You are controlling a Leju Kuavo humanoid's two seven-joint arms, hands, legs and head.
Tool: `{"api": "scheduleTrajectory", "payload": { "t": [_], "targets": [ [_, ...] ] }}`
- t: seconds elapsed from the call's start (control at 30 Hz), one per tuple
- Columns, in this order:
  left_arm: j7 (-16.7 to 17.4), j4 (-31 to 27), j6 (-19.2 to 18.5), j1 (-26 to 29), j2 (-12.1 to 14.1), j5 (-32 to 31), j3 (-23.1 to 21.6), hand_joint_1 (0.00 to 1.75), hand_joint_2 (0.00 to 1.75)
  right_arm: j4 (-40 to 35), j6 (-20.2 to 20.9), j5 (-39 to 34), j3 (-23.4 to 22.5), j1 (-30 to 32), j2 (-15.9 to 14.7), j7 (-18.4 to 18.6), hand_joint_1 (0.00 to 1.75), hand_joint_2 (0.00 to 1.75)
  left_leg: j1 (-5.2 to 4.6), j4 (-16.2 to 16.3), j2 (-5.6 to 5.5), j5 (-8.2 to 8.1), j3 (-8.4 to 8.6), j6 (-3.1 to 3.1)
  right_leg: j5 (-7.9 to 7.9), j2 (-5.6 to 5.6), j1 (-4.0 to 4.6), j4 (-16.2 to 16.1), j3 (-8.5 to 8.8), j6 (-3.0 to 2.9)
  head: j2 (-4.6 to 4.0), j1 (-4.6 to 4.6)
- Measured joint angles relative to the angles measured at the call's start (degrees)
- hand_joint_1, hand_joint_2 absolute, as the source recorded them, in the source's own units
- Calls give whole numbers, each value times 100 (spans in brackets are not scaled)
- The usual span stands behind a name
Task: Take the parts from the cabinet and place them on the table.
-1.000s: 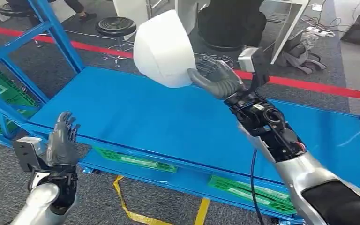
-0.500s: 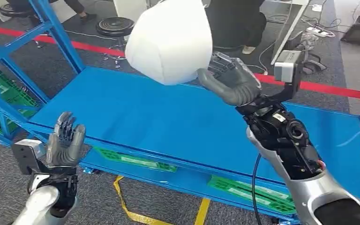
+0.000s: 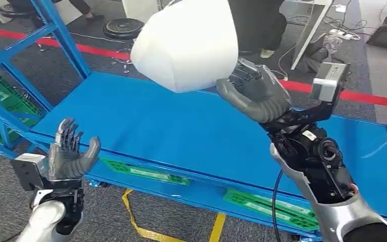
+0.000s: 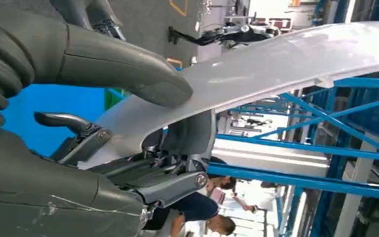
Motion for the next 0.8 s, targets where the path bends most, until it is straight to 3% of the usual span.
{"api": "scheduleTrajectory", "payload": {
  "t": [0.8],
  "targets": [
    [-131, -20, -319, 10, -31, 44, 0, 0, 175, -114, 46, -13, -13, 34, -57, -22, 175, 175, 0, 0, 0, 0, 0, 0, 0, 0, 0, 0, -1, 0, 0, 0]
  ]
}}
